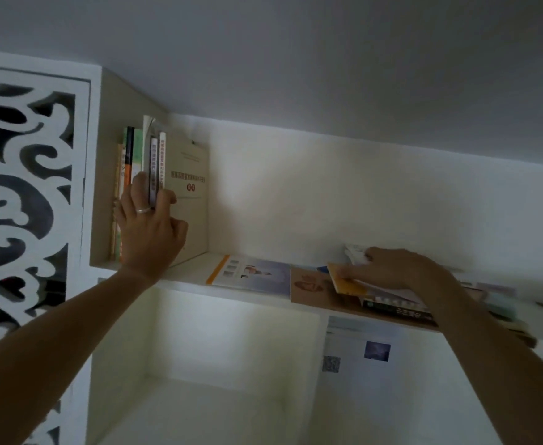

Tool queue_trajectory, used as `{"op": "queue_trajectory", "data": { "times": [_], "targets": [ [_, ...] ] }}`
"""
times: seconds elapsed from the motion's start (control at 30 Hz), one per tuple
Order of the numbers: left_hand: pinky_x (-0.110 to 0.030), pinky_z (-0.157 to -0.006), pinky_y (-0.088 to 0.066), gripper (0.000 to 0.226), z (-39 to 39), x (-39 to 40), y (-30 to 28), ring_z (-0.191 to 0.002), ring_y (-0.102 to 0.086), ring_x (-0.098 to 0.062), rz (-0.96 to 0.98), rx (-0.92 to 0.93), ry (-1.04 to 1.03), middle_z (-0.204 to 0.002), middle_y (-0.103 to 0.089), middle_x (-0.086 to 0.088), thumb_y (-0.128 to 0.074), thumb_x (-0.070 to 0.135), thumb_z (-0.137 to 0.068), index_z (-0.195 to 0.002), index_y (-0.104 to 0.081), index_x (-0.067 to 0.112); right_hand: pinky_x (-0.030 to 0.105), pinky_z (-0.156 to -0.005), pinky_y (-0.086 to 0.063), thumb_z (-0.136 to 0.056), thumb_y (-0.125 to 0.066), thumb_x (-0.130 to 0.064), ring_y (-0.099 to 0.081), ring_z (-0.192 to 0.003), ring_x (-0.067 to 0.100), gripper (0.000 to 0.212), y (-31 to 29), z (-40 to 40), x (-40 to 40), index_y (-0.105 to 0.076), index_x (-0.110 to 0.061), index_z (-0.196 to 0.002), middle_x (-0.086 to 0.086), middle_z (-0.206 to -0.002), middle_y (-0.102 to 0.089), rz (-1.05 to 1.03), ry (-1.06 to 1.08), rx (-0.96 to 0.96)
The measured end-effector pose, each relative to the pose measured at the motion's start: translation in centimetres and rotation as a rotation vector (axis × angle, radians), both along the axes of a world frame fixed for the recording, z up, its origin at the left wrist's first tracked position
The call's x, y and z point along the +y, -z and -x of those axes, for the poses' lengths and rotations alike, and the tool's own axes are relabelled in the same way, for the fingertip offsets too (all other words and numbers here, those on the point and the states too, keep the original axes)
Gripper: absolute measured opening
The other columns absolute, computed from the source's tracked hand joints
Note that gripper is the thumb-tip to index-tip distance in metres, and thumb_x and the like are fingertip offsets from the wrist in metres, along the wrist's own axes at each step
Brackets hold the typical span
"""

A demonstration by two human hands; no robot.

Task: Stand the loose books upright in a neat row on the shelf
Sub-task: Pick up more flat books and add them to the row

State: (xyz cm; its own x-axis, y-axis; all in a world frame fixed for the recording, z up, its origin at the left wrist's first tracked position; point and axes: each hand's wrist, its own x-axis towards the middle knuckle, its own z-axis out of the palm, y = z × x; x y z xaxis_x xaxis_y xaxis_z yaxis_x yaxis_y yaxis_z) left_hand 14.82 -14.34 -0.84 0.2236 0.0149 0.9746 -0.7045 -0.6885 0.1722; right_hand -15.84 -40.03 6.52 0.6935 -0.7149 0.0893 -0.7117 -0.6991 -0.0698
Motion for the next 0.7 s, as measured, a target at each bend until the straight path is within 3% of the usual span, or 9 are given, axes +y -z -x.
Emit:
{"op": "queue_trajectory", "data": {
  "times": [0.07,0.1,0.2,0.27,0.37,0.43,0.5,0.6,0.7],
  "targets": [
    [-0.063,-0.109,-0.036,0.035,0.1,-0.1,0.1,-0.139,-0.03,-0.048,0.005,0.001,0.007,-0.157,-0.026,-0.024,-0.053,0.021,-0.086,-0.119,-0.052,0.011,0.046,-0.1,-0.049,-0.063,-0.045,-0.096,-0.061,-0.113,0.031,0.103,0.6,-0.9,1.2,-0.053,-0.027,-0.139,0.008,-0.131,-0.063,0.183,0.005,-0.085],
    [-0.063,-0.109,-0.036,0.035,0.2,-0.1,0.1,-0.139,-0.029,-0.047,0.007,0.005,0.011,-0.157,-0.026,-0.024,-0.053,0.021,-0.086,-0.119,-0.052,0.011,0.046,-0.097,-0.05,-0.067,-0.049,-0.092,-0.063,-0.103,0.03,0.091,0.9,-1.5,2.2,-0.059,-0.024,-0.127,0.007,-0.117,-0.066,0.256,-0.003,-0.137],
    [-0.063,-0.11,-0.037,0.035,0.3,0.0,0.0,-0.14,-0.028,-0.045,0.008,0.033,0.022,-0.158,-0.024,-0.022,-0.052,0.023,-0.086,-0.119,-0.051,0.013,0.035,-0.088,-0.047,-0.073,-0.052,-0.09,-0.064,-0.095,0.028,0.079,2.1,-3.7,4.8,-0.062,-0.019,-0.107,0.006,-0.103,-0.067,0.408,-0.075,-0.263],
    [-0.063,-0.11,-0.037,0.034,0.3,0.0,0.0,-0.14,-0.028,-0.045,0.005,0.034,0.027,-0.159,-0.024,-0.022,-0.052,0.024,-0.086,-0.119,-0.051,0.014,0.035,-0.084,-0.044,-0.077,-0.057,-0.084,-0.063,-0.099,0.027,0.072,2.2,-4.6,5.9,-0.062,-0.021,-0.111,0.006,-0.11,-0.066,0.453,-0.189,-0.256],
    [-0.061,-0.107,-0.039,0.032,0.2,0.1,0.0,-0.138,-0.031,-0.044,0.006,0.015,0.022,-0.157,-0.028,-0.024,-0.055,0.022,-0.086,-0.117,-0.052,0.014,0.032,-0.089,-0.049,-0.088,-0.069,-0.05,-0.06,-0.109,0.024,0.053,0.9,-4.3,5.8,-0.057,-0.032,-0.136,0.005,-0.131,-0.06,0.239,-0.409,-0.063],
    [-0.061,-0.108,-0.039,0.032,0.2,0.2,0.0,-0.138,-0.031,-0.044,-0.002,0.017,0.024,-0.157,-0.029,-0.025,-0.057,0.022,-0.086,-0.117,-0.052,0.014,0.034,-0.091,-0.053,-0.091,-0.066,-0.036,-0.06,-0.106,0.022,0.054,0.3,-3.8,5.3,-0.051,-0.035,-0.143,0.004,-0.133,-0.059,0.179,-0.361,0.063],
    [-0.06,-0.109,-0.038,0.033,0.2,0.3,0.0,-0.14,-0.03,-0.043,-0.007,0.024,0.026,-0.157,-0.029,-0.025,-0.057,0.022,-0.086,-0.118,-0.053,0.015,0.034,-0.085,-0.055,-0.093,-0.063,-0.039,-0.062,-0.097,0.019,0.045,0.2,-3.9,4.7,-0.056,-0.034,-0.138,0.002,-0.121,-0.062,0.306,-0.246,0.114],
    [-0.059,-0.11,-0.036,0.032,0.2,0.3,0.2,-0.142,-0.028,-0.041,-0.008,0.022,0.027,-0.158,-0.028,-0.023,-0.057,0.023,-0.087,-0.118,-0.054,0.016,0.03,-0.074,-0.053,-0.099,-0.054,-0.048,-0.06,-0.079,0.016,0.027,-0.2,-5.1,3.9,-0.065,-0.032,-0.117,-0.003,-0.096,-0.062,0.49,-0.212,-0.016],
    [-0.06,-0.111,-0.036,0.031,0.0,0.3,0.3,-0.144,-0.028,-0.039,0.008,0.02,0.061,-0.159,-0.027,-0.02,-0.055,0.024,-0.089,-0.119,-0.055,0.017,0.028,-0.058,-0.043,-0.102,-0.048,-0.05,-0.052,-0.065,0.018,0.027,-0.2,-6.8,4.6,-0.061,-0.028,-0.111,0.001,-0.084,-0.058,0.608,-0.196,-0.331]
  ]
}}
